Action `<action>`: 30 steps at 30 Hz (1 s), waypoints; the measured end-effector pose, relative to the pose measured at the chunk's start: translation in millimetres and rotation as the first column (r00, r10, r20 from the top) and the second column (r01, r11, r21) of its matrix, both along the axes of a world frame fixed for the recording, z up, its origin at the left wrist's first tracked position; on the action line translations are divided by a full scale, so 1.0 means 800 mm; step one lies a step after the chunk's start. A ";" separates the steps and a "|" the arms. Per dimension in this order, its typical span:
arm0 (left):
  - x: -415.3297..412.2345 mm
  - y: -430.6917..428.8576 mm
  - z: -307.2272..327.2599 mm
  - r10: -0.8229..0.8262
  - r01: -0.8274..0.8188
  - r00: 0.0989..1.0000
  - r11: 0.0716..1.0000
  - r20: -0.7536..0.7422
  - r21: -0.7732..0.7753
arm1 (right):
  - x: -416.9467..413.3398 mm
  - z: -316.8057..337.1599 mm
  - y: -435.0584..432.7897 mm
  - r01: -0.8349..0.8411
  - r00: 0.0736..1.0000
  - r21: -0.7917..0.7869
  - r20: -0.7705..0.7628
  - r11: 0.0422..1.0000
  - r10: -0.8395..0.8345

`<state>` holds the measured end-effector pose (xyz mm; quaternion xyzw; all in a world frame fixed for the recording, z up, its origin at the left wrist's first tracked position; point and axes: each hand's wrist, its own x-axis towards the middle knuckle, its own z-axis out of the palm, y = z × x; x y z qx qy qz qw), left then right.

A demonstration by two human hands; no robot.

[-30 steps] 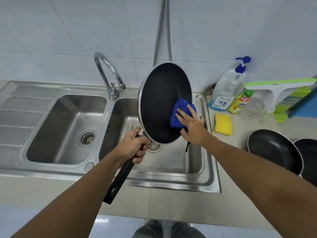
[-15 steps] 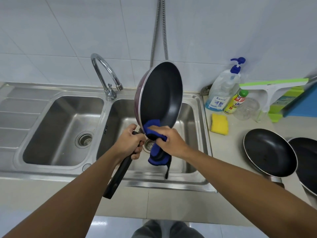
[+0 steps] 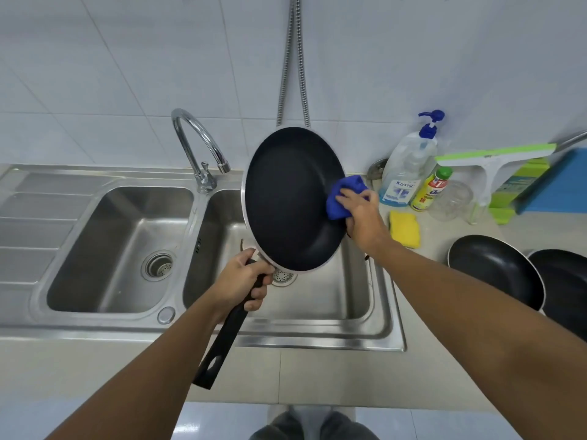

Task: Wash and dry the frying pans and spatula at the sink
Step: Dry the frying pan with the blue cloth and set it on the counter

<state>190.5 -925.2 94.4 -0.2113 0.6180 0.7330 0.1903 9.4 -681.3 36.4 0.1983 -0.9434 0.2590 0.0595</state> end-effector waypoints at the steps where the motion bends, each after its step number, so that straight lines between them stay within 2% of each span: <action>1: 0.000 0.003 -0.003 0.020 -0.020 1.000 1.000 -0.002 -0.005 | 0.003 0.004 0.006 0.069 0.997 -0.015 -0.017 0.997 -0.070; 4: -0.001 0.013 -0.012 0.078 -0.078 0.997 0.996 0.004 -0.040 | 0.021 0.032 0.034 0.268 0.959 0.042 0.078 0.962 -0.271; 8: -0.003 0.033 -0.028 0.121 -0.121 0.991 0.993 0.057 -0.011 | 0.058 0.051 0.077 0.324 0.907 0.321 0.163 0.890 -0.389; 11: -0.002 0.052 -0.037 0.098 -0.099 0.992 0.995 0.074 0.016 | 0.092 0.017 0.108 0.199 0.911 0.536 0.208 0.821 -0.357; 13: -0.001 0.066 -0.040 0.074 -0.075 0.994 0.997 0.078 0.010 | 0.115 -0.023 0.131 0.056 0.916 0.562 0.301 0.825 -0.267; 16: 0.003 0.089 -0.040 0.066 -0.069 0.993 0.997 0.095 0.031 | 0.151 -0.079 0.155 -0.035 0.864 0.372 0.477 0.927 -0.159; 18: 0.006 0.108 -0.036 0.058 -0.063 0.994 0.997 0.095 0.050 | 0.161 -0.099 0.169 -0.025 0.885 0.325 0.446 0.945 -0.130; 21: 0.016 0.140 -0.026 0.065 -0.071 0.992 0.995 0.105 0.064 | 0.142 -0.103 0.184 0.026 0.885 0.384 0.421 0.923 -0.200; 23: 0.023 0.163 -0.022 0.073 -0.081 0.991 0.995 0.110 0.064 | 0.121 -0.091 0.183 0.091 0.818 0.292 0.523 0.952 -0.239; 24: 0.026 0.173 -0.020 0.079 -0.087 0.991 0.994 0.109 0.066 | 0.113 -0.078 0.180 0.175 0.783 0.177 0.572 0.969 -0.246; 25: 0.029 0.183 -0.018 0.086 -0.094 0.991 0.993 0.105 0.068 | 0.106 -0.064 0.179 0.307 0.757 0.018 0.601 0.952 -0.256; 26: 0.032 0.194 -0.016 0.091 -0.098 0.991 0.993 0.099 0.067 | 0.102 -0.045 0.177 0.448 0.739 -0.155 0.618 0.880 -0.267; 27: 0.034 0.204 -0.013 0.097 -0.103 0.991 0.992 0.093 0.067 | 0.099 -0.026 0.176 0.561 0.729 -0.318 0.627 0.765 -0.274; 28: 0.036 0.214 -0.010 0.101 -0.107 0.991 0.992 0.086 0.067 | 0.096 -0.005 0.175 0.604 0.737 -0.437 0.625 0.666 -0.258; 30: 0.039 0.235 -0.004 0.098 -0.104 0.992 0.992 0.074 0.078 | 0.090 0.023 0.178 0.600 0.760 -0.552 0.620 0.579 -0.197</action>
